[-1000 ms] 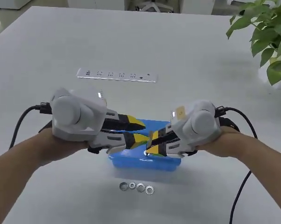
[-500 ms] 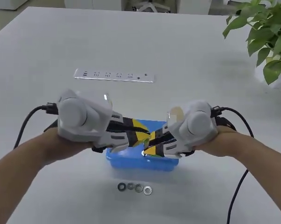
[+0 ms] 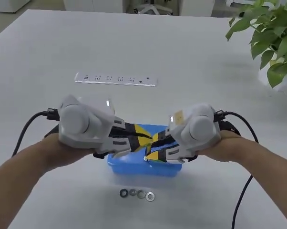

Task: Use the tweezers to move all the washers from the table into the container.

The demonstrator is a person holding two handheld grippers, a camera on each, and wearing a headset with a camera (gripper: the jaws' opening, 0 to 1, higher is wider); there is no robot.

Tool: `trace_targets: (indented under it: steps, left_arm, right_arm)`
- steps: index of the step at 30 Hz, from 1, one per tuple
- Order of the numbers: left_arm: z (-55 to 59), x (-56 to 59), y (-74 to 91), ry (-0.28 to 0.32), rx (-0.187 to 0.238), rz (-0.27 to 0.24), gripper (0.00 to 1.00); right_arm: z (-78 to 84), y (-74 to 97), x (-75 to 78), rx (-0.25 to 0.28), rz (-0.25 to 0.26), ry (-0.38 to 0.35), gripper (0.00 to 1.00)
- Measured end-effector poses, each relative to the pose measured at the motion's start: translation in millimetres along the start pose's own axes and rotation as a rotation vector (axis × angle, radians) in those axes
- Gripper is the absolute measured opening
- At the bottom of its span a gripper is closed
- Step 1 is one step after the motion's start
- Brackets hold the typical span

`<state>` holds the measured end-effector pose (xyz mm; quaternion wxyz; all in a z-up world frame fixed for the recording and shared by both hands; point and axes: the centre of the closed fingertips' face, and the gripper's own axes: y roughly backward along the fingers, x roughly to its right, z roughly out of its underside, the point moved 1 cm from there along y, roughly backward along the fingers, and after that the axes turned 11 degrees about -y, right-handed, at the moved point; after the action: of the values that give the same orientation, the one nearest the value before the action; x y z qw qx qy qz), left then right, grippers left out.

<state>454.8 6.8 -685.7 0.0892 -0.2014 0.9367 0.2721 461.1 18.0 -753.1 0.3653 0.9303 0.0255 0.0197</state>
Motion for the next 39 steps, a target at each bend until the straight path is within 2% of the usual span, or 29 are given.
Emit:
trace_targets:
  steps: [5,10,17,28,39]
  left_arm:
    - [-4.7,1.3,0.7,0.005,0.003,-0.004,0.05]
    - [-2.9,-3.2,3.2,0.014,0.011,-0.010,0.05]
    - [-4.0,-3.7,5.7,0.018,0.013,-0.012,0.05]
    - [-12.4,-6.5,12.5,0.029,0.030,-0.021,0.05]
    - [-22.6,-3.5,21.4,0.032,0.029,-0.023,0.05]
  right_arm:
    - [-2.3,2.9,0.7,0.009,0.008,-0.012,0.18]
    - [-5.8,8.8,0.8,0.027,0.019,-0.029,0.20]
    - [-7.2,17.2,-0.5,0.037,0.034,-0.052,0.24]
    - [-5.8,32.7,-4.7,0.044,0.071,-0.089,0.28]
    - [-1.2,51.9,-9.4,0.050,0.131,-0.145,0.36]
